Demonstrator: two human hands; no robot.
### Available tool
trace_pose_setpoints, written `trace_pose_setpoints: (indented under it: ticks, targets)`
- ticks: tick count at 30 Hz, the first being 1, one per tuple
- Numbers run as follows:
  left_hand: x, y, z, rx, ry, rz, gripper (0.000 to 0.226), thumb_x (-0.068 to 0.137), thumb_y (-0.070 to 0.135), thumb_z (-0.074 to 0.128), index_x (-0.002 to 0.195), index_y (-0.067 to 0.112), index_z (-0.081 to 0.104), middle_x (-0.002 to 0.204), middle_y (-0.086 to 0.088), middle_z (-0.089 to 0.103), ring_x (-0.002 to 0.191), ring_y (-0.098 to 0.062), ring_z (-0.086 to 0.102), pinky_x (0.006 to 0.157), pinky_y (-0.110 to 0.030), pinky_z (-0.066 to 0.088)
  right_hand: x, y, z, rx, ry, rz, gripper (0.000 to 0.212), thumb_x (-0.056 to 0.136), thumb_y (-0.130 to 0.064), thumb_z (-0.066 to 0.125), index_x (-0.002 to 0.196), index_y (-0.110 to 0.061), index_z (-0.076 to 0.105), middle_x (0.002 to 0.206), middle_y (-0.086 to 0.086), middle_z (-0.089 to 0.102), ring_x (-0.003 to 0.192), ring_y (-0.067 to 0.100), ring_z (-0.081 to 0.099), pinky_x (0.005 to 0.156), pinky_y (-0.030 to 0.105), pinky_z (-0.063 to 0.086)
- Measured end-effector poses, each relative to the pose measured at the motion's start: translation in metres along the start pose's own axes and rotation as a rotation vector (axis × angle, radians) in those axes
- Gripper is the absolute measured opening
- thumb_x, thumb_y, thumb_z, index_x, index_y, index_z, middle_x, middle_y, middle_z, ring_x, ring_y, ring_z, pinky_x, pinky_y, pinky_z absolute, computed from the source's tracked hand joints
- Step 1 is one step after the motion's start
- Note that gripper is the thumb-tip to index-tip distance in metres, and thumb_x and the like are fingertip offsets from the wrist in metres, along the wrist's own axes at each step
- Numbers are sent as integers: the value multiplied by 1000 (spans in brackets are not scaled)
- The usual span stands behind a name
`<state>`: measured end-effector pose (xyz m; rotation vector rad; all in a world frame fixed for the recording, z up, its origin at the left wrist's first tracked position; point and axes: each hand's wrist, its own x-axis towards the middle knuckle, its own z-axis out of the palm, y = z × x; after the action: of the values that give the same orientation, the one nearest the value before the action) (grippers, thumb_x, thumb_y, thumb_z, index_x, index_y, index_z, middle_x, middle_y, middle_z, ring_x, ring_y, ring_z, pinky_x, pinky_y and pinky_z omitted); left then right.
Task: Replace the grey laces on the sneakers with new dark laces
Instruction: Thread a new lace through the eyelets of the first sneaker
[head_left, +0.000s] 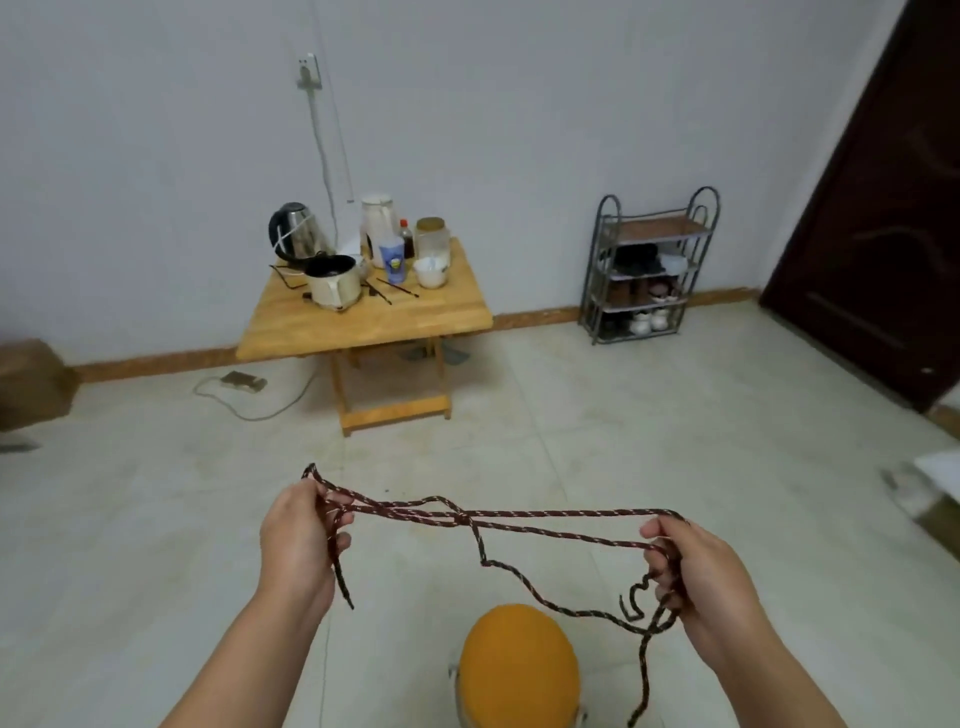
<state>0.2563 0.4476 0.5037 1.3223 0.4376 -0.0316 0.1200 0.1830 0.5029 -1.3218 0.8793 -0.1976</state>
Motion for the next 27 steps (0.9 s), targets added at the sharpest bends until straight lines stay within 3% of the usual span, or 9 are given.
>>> trace_pose_setpoints:
  ticks: [4,9,13,16,21,24,27]
  targets:
    - [45,0,34,106,-161,3,19,86,6,29,73,10,42,64,-3,46,35,-4,31,32,-15,19,10,0,11,181,184,4,23,92,-13,42,74,-9,55,43,-4,32,45,13,26,44,23,21]
    - [103,16,61,196,-381,-79,25,90,7,30,69,16,39,62,-3,45,44,-12,32,41,-20,24,4,-2,42,407,402,-3,25,94,-16,41,72,-9,53,42,-5,31,34,6,30,33,16,22]
    - [144,29,82,216,-581,-231,27,94,10,28,70,16,37,62,-1,40,30,-4,27,31,-10,19,-7,-5,63,575,580,-15,26,94,-17,40,71,-10,51,39,-6,31,31,5,30,33,14,20]
    - [160,27,100,298,-620,-189,23,91,11,29,71,18,38,60,0,41,31,-4,28,33,-12,23,-18,-5,66,645,704,-35,28,93,-16,37,69,-11,48,35,-6,30,29,5,29,32,13,20]
    - [164,23,131,368,-593,-128,23,89,9,29,72,20,40,62,0,35,53,-12,32,57,-29,48,-41,2,45,753,956,-86,28,90,-15,35,65,-11,45,33,-7,31,30,8,28,36,16,19]
    - [156,17,154,291,-638,-189,26,93,9,29,72,19,40,58,0,32,54,-13,30,66,-34,51,-53,5,25,747,1008,-92,30,93,-20,34,66,-11,46,32,-6,30,38,12,25,43,23,19]
    - [153,8,183,111,-659,-381,31,97,12,28,67,19,34,38,6,31,51,-13,24,78,-34,49,-62,11,4,762,1089,-111,35,96,-24,33,67,-11,47,35,-2,33,32,10,26,45,24,20]
